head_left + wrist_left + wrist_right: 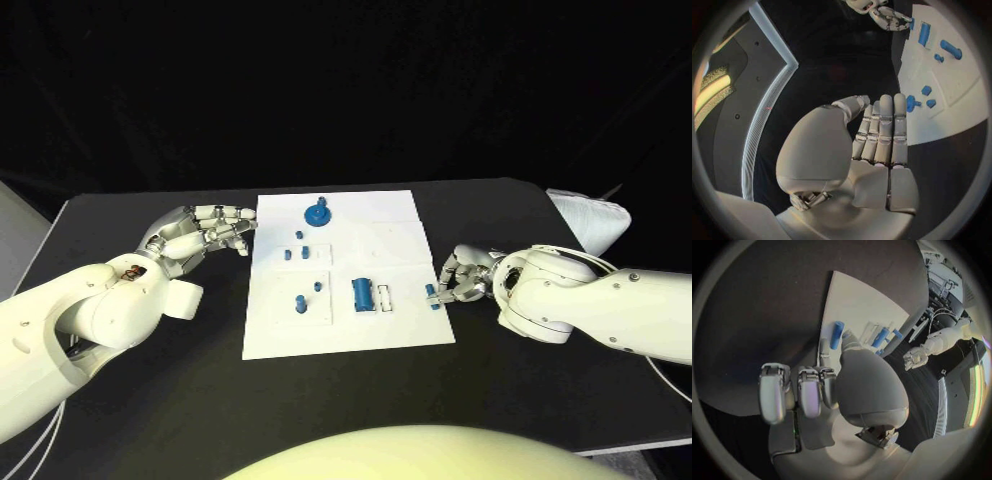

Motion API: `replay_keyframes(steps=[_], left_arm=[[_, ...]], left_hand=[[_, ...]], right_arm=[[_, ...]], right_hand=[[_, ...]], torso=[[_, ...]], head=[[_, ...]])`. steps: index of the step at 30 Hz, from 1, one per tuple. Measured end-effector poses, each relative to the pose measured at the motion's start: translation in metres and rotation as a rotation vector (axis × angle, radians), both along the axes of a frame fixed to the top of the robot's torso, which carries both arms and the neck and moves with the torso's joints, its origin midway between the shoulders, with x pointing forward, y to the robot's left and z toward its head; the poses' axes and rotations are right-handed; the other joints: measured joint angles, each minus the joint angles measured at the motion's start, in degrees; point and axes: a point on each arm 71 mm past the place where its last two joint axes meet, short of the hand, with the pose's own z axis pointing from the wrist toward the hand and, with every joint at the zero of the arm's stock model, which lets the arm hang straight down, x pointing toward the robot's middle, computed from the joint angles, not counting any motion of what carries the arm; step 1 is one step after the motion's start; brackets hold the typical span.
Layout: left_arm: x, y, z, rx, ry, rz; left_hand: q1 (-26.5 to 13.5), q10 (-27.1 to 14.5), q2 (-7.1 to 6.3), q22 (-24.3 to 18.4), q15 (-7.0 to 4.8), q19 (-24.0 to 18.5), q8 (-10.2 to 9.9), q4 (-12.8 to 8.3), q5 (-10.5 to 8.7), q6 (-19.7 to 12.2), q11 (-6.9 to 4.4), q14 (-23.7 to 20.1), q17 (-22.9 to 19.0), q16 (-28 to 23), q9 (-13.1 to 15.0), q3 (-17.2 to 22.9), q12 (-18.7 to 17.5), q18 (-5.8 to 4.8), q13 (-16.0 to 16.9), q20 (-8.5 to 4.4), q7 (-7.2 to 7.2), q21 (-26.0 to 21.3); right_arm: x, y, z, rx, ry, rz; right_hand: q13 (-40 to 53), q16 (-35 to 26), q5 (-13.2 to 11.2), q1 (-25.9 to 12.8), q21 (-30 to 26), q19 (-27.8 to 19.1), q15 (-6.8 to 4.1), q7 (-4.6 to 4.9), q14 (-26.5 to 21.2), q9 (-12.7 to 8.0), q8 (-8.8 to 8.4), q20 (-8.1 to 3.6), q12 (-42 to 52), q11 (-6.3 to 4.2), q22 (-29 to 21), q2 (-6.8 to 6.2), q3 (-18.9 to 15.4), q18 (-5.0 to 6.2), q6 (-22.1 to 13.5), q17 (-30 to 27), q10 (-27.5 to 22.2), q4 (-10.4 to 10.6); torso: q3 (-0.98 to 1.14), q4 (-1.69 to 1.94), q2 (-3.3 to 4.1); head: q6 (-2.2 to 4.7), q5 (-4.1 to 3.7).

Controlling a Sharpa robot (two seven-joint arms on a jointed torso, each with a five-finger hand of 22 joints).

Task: Assemble the parts on the task board

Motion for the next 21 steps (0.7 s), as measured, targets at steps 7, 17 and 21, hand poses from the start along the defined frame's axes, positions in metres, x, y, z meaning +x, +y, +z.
replay_keyframes(steps=[7,17,21], left_arm=[[0.000,0.000,0.000,0.000,0.001,0.000],[0.000,0.002,0.000,0.002,0.001,0.002],[0.000,0.002,0.000,0.002,0.001,0.002]], left_hand=[[0.0,0.0,0.00,0.0,0.00,0.0,0.0,0.0,0.00,0.0,0.00,0.0,0.0,0.0,0.0,0.0,0.0,0.00,0.0,0.00,0.00,0.0],[0.0,0.0,0.00,0.2,0.00,0.0,0.2,0.0,0.00,0.0,0.00,0.0,-0.1,0.0,0.0,0.0,0.0,0.00,-0.1,0.00,0.00,0.2],[0.0,0.0,0.00,0.2,0.00,0.0,0.2,0.0,0.00,0.0,0.00,0.0,-0.1,0.0,0.0,0.0,0.0,0.00,-0.1,0.00,0.00,0.2]], right_arm=[[0.000,0.006,-0.002,-0.005,0.000,0.017],[0.004,0.011,-0.005,-0.023,-0.017,0.033],[0.005,0.014,-0.005,-0.024,-0.027,0.040]], right_hand=[[0.0,0.0,0.0,-0.3,0.0,0.0,0.00,0.00,0.0,0.0,0.02,0.00,0.0,0.00,0.0,-0.30,0.0,0.00,0.0,0.0,0.0,0.0],[0.0,0.0,0.9,1.9,0.0,0.0,0.00,0.04,0.0,0.3,-0.20,0.00,0.0,0.01,0.0,0.44,2.1,0.00,0.9,0.0,0.0,-0.1],[0.0,0.0,4.7,4.8,0.0,0.0,0.00,0.06,0.0,0.3,-0.65,0.00,0.0,0.01,0.0,0.85,4.0,0.00,1.0,0.0,0.0,-0.2]], torso=[[-0.04,-0.01,0.04],[-0.07,0.02,0.03],[-0.10,0.04,0.02]], head=[[-0.11,0.06],[-0.38,0.25],[-0.45,0.29]])
